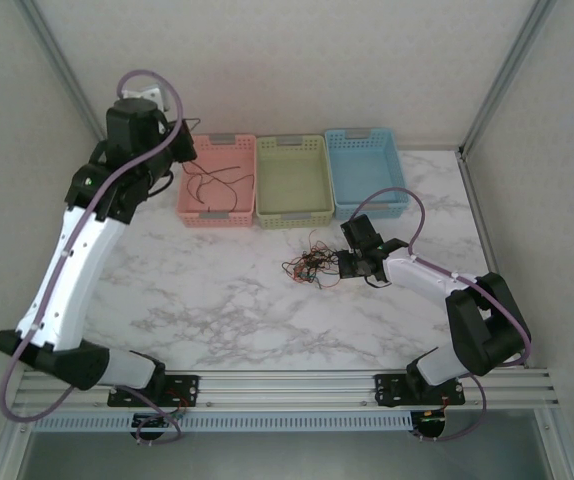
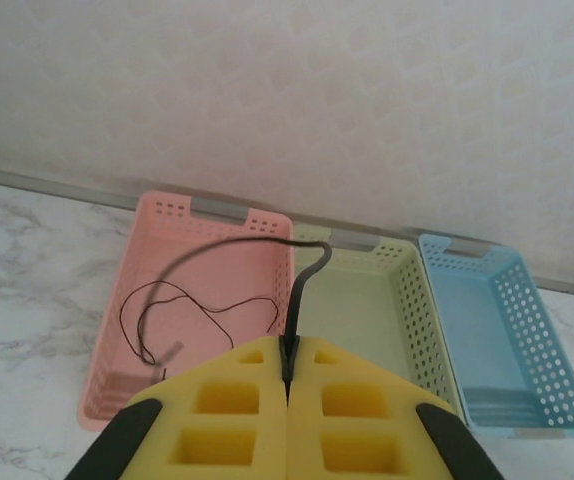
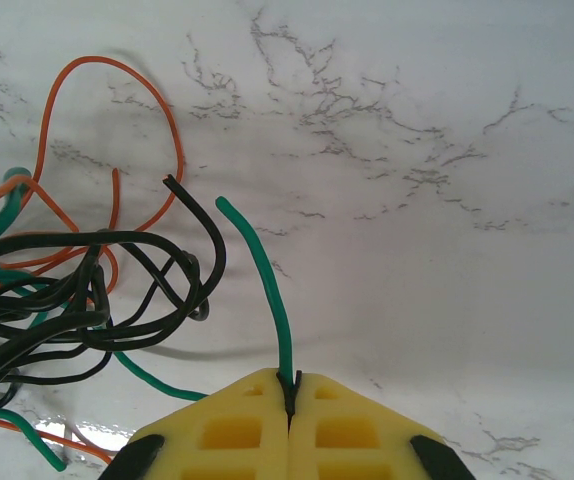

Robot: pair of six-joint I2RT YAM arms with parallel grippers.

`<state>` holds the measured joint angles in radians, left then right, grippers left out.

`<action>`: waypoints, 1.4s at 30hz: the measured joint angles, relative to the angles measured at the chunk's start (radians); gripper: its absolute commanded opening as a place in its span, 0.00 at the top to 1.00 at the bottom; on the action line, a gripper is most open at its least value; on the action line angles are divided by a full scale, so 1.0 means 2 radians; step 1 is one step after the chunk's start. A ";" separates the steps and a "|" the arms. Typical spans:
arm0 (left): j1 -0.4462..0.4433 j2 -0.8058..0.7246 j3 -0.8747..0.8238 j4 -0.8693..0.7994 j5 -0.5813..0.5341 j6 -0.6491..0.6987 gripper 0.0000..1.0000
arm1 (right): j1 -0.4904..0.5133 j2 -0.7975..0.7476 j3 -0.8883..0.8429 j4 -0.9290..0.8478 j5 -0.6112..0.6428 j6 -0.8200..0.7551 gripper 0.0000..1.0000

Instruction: Untangle the cables

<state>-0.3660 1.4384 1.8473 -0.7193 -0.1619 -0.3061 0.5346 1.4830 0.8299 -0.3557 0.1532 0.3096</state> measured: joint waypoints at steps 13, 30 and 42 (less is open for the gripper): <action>0.062 0.148 0.069 0.005 0.060 -0.006 1.00 | 0.000 0.000 0.000 -0.003 0.000 0.000 1.00; 0.086 0.309 0.074 0.006 0.083 -0.031 0.97 | 0.000 -0.007 0.000 -0.004 -0.004 0.000 1.00; 0.086 0.340 0.063 0.006 0.096 -0.028 0.45 | 0.000 -0.007 0.000 -0.004 -0.008 0.000 1.00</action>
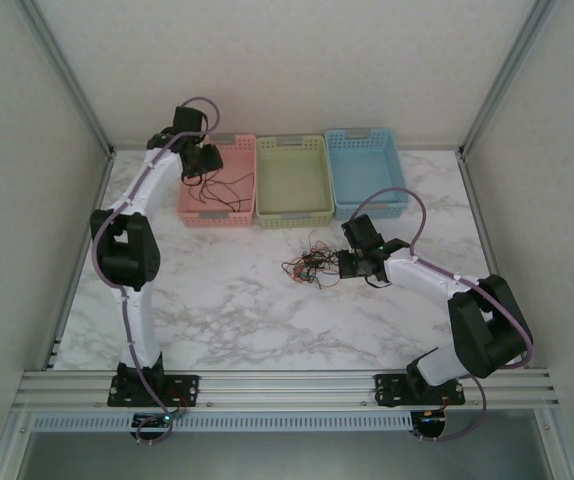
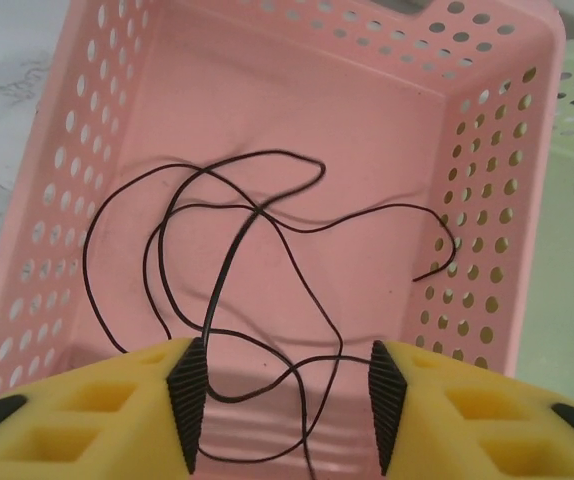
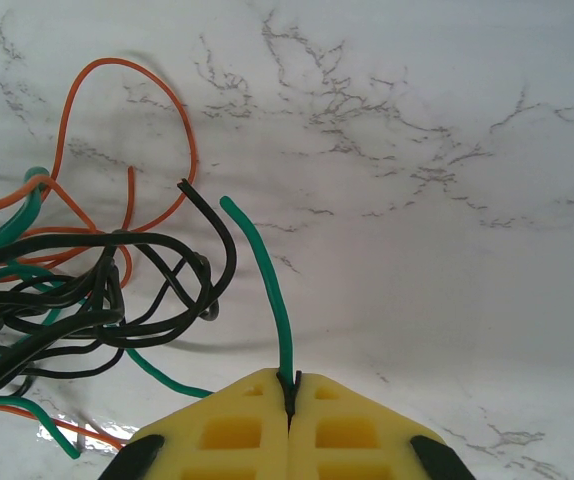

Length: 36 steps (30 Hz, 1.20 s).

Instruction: Untangle the cables

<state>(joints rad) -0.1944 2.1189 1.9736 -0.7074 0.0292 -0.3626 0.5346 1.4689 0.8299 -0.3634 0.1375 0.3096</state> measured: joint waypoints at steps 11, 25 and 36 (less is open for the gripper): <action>0.000 -0.141 -0.115 0.013 -0.007 -0.001 0.49 | 0.000 0.000 0.000 0.000 -0.002 0.000 1.00; 0.000 -0.062 -0.023 0.030 0.013 -0.002 0.99 | 0.000 -0.001 0.000 0.000 -0.002 0.000 1.00; 0.000 0.063 0.023 0.005 -0.009 -0.002 1.00 | 0.000 -0.007 0.000 -0.002 -0.002 0.000 1.00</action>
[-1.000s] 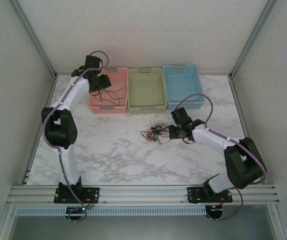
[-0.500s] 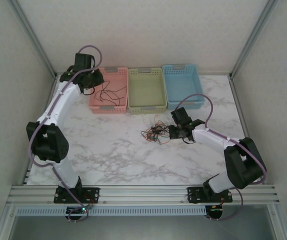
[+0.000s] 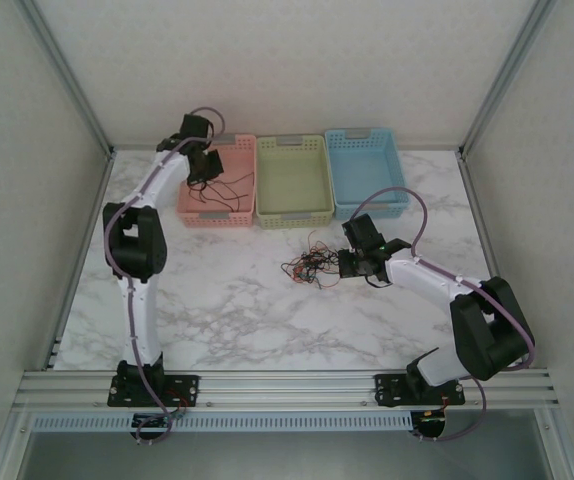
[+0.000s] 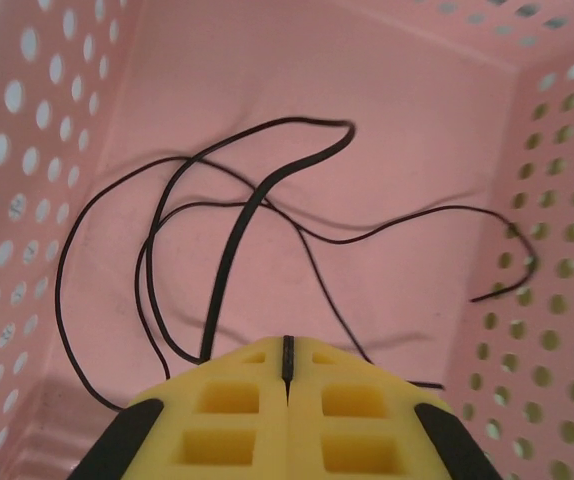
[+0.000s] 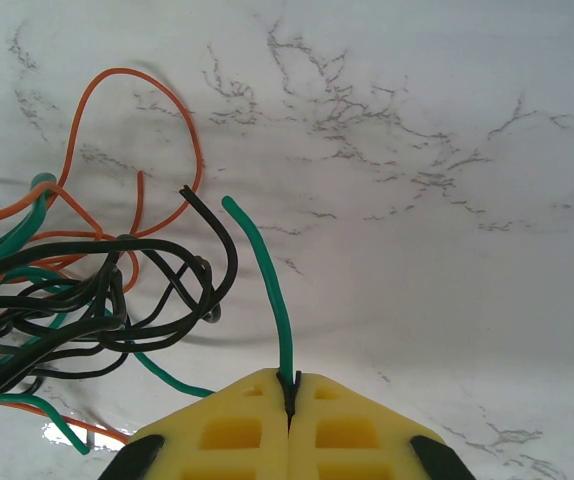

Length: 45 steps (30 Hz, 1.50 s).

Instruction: Untangle the cables

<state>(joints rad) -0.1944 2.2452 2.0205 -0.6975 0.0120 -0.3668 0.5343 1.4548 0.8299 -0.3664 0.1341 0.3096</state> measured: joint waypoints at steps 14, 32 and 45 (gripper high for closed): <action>0.017 -0.015 -0.158 0.044 -0.012 -0.010 0.98 | 0.000 0.000 0.000 -0.008 -0.002 0.000 1.00; 0.008 -0.302 -0.264 0.102 0.034 -0.022 0.83 | 0.000 0.000 0.000 -0.007 -0.014 0.002 1.00; -0.167 -0.498 -0.592 0.212 0.118 -0.055 0.61 | 0.000 -0.007 -0.002 0.020 -0.088 0.006 1.00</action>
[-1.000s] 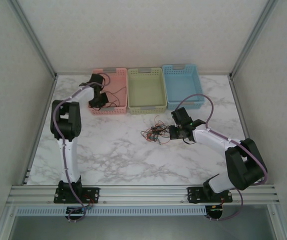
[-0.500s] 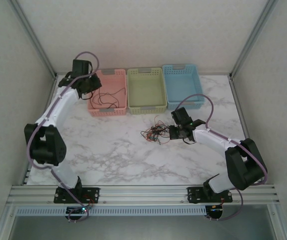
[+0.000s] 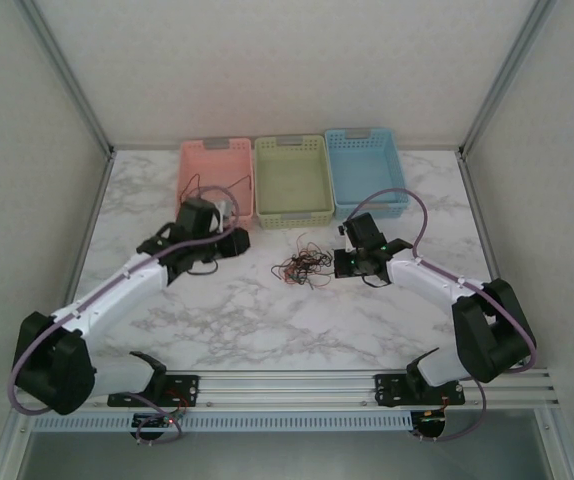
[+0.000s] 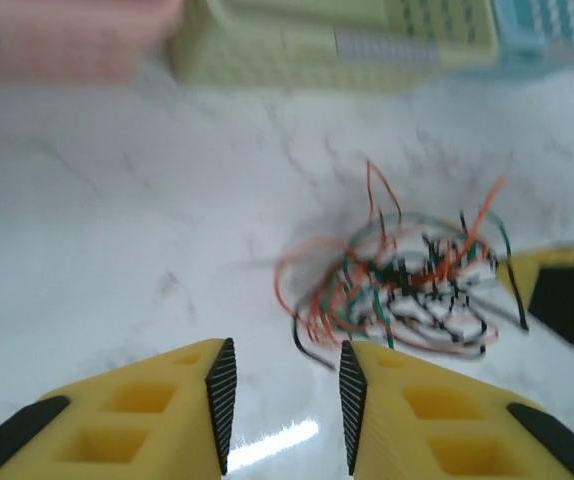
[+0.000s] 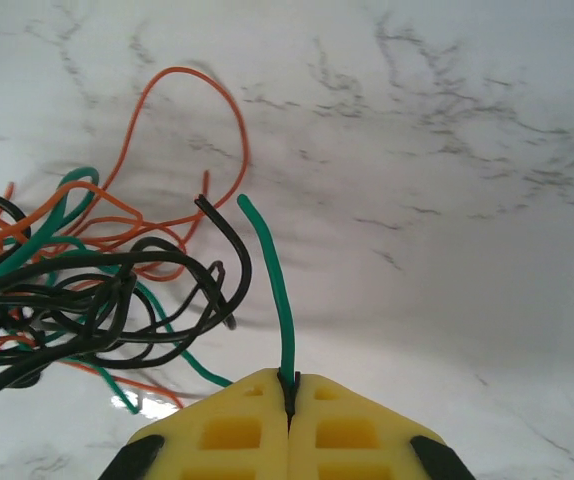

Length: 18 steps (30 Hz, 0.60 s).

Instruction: Untangle the cables

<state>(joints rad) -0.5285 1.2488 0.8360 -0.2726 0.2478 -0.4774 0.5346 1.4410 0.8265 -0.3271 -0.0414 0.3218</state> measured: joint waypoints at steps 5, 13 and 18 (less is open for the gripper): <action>-0.040 -0.005 -0.061 0.036 0.016 -0.011 0.47 | 0.008 0.001 -0.005 0.019 -0.040 -0.001 1.00; -0.044 -0.068 -0.091 0.073 0.044 -0.018 0.30 | 0.050 0.028 0.003 0.027 -0.074 -0.014 1.00; -0.044 -0.090 -0.091 0.083 0.043 -0.018 0.30 | 0.057 0.029 0.007 0.031 -0.084 -0.021 1.00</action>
<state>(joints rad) -0.6167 1.0691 0.6537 -0.1059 0.3340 -0.5125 0.6491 1.4986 0.8410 -0.2642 -0.2096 0.2798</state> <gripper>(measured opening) 0.702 0.054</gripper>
